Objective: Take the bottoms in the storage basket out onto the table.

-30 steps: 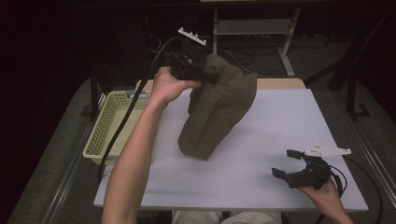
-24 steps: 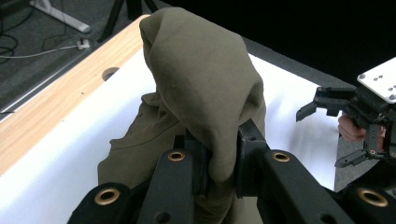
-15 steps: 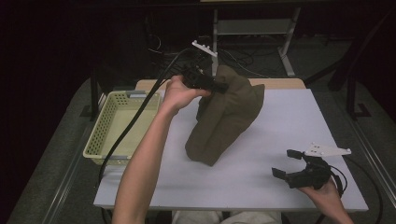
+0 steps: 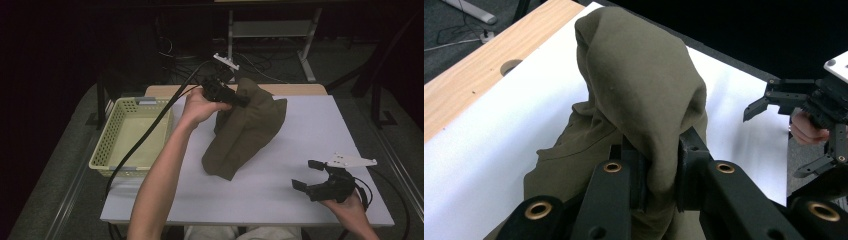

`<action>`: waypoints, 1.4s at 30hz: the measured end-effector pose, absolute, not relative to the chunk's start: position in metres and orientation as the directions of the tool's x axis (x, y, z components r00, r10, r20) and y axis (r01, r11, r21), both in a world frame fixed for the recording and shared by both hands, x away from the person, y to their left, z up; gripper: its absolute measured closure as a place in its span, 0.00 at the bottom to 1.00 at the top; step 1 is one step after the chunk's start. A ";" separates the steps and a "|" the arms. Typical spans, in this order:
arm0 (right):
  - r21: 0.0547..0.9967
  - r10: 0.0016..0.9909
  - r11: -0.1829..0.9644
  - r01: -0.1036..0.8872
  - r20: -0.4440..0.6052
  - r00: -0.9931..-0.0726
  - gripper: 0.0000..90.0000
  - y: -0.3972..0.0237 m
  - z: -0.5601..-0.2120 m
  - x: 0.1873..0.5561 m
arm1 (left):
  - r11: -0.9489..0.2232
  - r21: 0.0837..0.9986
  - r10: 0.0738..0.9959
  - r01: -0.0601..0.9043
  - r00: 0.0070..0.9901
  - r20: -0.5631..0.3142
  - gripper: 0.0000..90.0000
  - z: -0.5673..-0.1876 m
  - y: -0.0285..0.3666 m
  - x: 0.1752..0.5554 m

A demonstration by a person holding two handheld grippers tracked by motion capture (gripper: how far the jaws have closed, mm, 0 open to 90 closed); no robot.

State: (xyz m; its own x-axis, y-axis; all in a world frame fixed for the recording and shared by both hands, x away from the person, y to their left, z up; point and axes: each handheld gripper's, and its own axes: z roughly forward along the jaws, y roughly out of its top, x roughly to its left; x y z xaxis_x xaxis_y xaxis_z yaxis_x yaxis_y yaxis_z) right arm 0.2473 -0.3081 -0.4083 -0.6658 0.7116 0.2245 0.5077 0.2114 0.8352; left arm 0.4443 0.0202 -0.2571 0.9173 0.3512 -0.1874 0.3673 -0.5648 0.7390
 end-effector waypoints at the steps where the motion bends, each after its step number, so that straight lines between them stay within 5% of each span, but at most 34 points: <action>1: 0.835 0.712 0.211 0.508 0.225 -0.666 0.01 -0.308 -0.408 0.247 | -0.551 0.743 0.358 0.381 0.912 -0.202 0.87 -0.259 0.019 0.443; 42: 0.838 0.721 0.190 0.511 0.234 -0.652 0.01 -0.312 -0.408 0.248 | -0.609 0.696 0.269 0.381 0.924 -0.271 0.77 -0.333 -0.031 0.416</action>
